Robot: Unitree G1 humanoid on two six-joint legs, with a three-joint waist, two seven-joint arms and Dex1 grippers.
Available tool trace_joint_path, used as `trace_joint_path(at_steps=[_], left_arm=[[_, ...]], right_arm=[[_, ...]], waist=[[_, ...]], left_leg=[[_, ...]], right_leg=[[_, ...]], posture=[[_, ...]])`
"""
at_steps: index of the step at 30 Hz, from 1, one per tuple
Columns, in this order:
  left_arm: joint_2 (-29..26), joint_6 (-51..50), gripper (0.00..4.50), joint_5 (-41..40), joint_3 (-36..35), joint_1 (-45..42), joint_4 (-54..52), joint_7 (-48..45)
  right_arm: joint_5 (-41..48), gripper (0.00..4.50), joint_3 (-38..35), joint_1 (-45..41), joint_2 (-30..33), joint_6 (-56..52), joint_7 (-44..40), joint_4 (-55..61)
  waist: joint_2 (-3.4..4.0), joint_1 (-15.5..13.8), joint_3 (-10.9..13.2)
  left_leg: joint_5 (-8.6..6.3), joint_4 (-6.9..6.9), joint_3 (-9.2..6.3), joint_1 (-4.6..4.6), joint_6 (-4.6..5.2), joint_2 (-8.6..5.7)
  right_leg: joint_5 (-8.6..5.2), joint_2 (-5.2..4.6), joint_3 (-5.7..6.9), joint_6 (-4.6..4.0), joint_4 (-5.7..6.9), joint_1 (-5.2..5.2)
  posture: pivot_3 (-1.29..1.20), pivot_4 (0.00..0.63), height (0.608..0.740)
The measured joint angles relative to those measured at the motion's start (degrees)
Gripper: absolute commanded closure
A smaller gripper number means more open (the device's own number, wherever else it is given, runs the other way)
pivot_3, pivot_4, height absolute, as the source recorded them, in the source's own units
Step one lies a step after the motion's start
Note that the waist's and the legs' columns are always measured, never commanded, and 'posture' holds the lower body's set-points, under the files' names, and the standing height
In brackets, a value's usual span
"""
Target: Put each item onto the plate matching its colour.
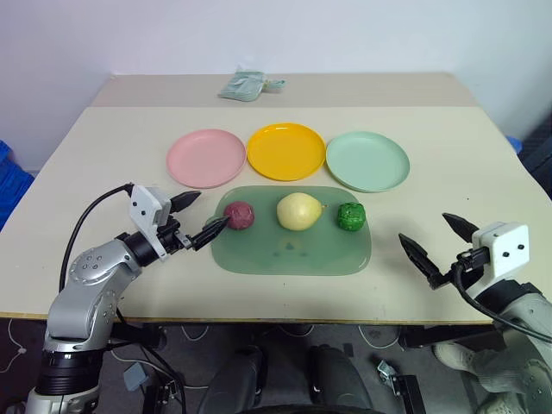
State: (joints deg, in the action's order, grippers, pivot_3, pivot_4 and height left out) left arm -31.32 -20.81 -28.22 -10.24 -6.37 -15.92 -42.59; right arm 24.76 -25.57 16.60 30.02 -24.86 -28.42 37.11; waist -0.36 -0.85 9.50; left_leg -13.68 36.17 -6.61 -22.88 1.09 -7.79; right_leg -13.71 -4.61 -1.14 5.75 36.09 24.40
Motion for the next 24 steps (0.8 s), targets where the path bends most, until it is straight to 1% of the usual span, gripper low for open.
trace_joint_path(at_steps=[12,16,24], left_arm=[[1.40,1.87,0.02,1.63,0.01,0.56,0.54,2.05],[2.30,3.95,0.02,2.71,0.00,1.13,2.76,2.37],[3.75,4.93,0.02,3.96,0.00,1.59,3.76,5.12]], right_arm=[[-0.71,0.00,0.36,0.36,0.07,1.08,-0.90,-0.13],[-0.92,0.00,0.47,0.65,0.05,2.33,-1.80,-0.29],[-0.83,0.00,1.29,1.09,0.39,6.95,-6.44,-2.58]], waist=[[0.00,0.00,0.00],[0.00,0.06,0.00],[-0.01,-0.02,0.00]], left_leg=[[0.00,0.01,0.00,0.00,0.00,0.00],[0.00,0.01,0.00,0.01,0.00,0.00],[0.00,0.03,0.00,0.01,0.00,0.00]], right_leg=[[0.00,0.00,0.00,0.00,0.00,0.00],[0.00,0.00,0.00,0.01,0.00,-0.01],[0.00,0.00,0.00,0.01,0.00,-0.03]], posture=[[0.00,0.150,0.740],[0.00,0.150,0.740],[0.00,0.150,0.740]])
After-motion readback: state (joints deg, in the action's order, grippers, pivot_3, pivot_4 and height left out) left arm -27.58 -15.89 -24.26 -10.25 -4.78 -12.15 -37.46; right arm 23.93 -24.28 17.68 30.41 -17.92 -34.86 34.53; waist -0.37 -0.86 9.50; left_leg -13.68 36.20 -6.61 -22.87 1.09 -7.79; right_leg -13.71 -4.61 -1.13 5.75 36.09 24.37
